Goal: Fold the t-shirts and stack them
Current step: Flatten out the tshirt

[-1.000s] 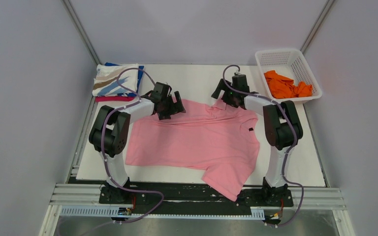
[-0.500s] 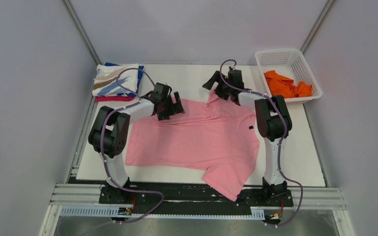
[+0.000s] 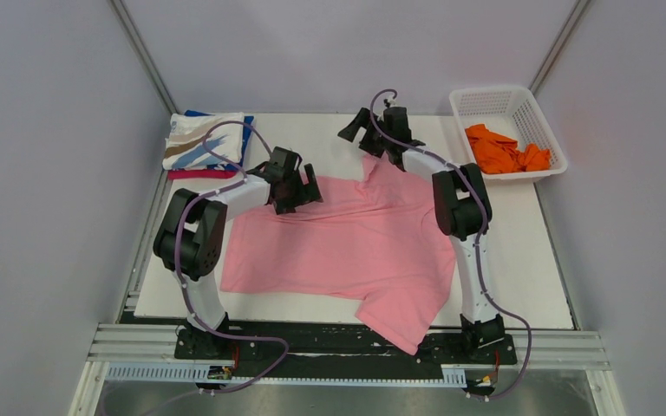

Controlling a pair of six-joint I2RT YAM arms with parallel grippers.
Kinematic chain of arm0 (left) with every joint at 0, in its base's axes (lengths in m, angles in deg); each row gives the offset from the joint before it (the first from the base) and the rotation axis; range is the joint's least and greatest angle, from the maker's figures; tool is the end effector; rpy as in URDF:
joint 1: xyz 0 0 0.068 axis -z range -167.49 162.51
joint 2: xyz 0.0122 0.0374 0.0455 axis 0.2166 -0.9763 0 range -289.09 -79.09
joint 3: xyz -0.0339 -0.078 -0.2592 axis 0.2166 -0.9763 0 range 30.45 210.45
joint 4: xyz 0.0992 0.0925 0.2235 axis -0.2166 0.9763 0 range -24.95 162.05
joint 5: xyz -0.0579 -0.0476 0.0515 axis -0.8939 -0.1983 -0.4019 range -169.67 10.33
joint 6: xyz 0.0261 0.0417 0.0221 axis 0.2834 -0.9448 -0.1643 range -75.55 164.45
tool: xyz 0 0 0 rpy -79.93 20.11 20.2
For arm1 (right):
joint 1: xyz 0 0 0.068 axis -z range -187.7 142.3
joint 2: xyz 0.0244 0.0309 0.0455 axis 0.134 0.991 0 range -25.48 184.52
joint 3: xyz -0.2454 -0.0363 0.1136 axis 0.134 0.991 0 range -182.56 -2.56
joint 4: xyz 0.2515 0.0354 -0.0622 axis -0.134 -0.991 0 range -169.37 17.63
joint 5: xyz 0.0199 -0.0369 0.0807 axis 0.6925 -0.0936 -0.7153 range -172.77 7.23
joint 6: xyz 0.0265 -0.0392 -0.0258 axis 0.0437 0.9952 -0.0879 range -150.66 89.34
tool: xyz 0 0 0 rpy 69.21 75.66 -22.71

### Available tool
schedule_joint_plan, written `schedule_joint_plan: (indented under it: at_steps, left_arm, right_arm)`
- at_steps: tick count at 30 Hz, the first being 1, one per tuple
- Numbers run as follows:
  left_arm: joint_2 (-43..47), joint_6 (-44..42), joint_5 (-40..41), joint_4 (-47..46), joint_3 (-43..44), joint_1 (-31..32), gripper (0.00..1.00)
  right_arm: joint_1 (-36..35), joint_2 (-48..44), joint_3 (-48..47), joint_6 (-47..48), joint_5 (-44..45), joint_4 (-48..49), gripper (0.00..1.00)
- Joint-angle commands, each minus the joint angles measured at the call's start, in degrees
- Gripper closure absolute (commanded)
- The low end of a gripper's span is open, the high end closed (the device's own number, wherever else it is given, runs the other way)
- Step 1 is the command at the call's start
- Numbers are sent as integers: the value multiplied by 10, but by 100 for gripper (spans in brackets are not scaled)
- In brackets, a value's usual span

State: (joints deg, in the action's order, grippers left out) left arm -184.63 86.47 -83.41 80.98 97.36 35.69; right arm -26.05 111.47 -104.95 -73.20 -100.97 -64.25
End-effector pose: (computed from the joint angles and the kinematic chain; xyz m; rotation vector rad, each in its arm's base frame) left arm 0.3513 -0.1530 0.1725 -0.3999 2.5755 -0.5203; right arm 0.5142 0.1822 0.1561 0.2411 2.1401 0.9687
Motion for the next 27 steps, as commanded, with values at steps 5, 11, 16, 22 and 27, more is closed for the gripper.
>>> schedule_joint_plan:
  at_steps: [5, 11, 16, 22, 27]
  left_arm:
    - [41, -12, 29, 25, 13, 1, 0]
    - [66, -19, 53, 28, 14, 0, 0]
    - [70, -21, 60, 35, 7, 0, 0]
    - [69, -19, 71, 31, -4, 0, 0]
    - [70, -14, 46, 7, -20, -12, 0]
  right_arm:
    - [-17, -77, -35, 115, 52, -63, 0]
    - [-3, -181, 85, 133, 103, -102, 0]
    - [-1, -241, 202, 128, 71, -135, 0]
    - [-1, -230, 231, 122, 44, -149, 0]
    - [-10, -172, 160, 127, 10, -149, 0]
